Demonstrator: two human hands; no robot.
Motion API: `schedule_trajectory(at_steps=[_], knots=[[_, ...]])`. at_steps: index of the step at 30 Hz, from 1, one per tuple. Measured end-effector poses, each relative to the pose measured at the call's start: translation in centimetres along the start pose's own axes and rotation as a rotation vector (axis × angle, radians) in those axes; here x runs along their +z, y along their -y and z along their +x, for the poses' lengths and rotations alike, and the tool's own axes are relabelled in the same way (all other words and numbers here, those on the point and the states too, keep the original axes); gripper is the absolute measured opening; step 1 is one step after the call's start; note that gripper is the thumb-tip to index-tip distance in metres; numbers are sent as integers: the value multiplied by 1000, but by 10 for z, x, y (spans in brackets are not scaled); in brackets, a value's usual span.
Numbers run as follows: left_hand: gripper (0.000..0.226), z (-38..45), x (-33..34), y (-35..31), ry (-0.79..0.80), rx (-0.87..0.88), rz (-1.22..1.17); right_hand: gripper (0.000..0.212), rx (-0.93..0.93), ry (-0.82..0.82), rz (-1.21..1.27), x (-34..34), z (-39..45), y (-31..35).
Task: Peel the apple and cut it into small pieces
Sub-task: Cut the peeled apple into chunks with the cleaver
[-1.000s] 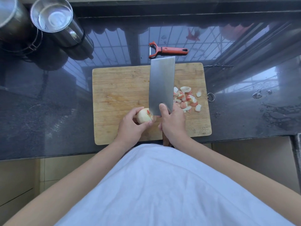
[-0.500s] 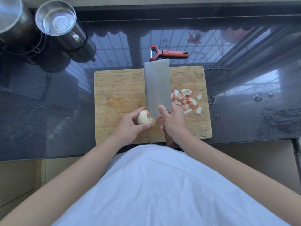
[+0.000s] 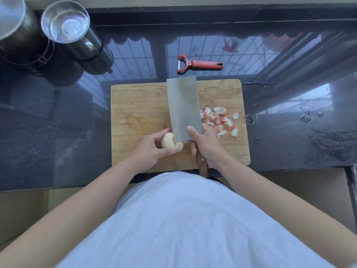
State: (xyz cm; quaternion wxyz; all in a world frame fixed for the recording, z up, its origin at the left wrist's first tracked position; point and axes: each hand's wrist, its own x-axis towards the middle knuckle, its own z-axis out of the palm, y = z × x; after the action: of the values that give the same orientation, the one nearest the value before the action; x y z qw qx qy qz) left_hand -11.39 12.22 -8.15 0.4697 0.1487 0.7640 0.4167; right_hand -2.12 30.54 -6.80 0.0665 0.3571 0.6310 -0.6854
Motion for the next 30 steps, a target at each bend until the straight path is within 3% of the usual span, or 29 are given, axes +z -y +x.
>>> schedule_trajectory(at_steps=[4, 10, 14, 19, 23, 30], knots=[[81, 0, 0, -1, -11, -27, -42, 15, -28, 9, -29, -2, 1, 2], [84, 1, 5, 1, -37, -40, -49, 12, -45, -167, 30, 12, -2, -1], [75, -2, 14, -1, -95, -25, -85, 15, -69, -168, -27, 12, -3, -5], [107, -2, 6, -3, -43, -54, -71, 15, -35, -144, 55, 9, -4, -6], [112, -1, 4, -2, -30, -60, -62, 19, 8, -116, 98, 8, -3, -8], [77, 0, 6, -5, -64, -75, -67, 19, 31, -34, 126, -1, -11, -2]])
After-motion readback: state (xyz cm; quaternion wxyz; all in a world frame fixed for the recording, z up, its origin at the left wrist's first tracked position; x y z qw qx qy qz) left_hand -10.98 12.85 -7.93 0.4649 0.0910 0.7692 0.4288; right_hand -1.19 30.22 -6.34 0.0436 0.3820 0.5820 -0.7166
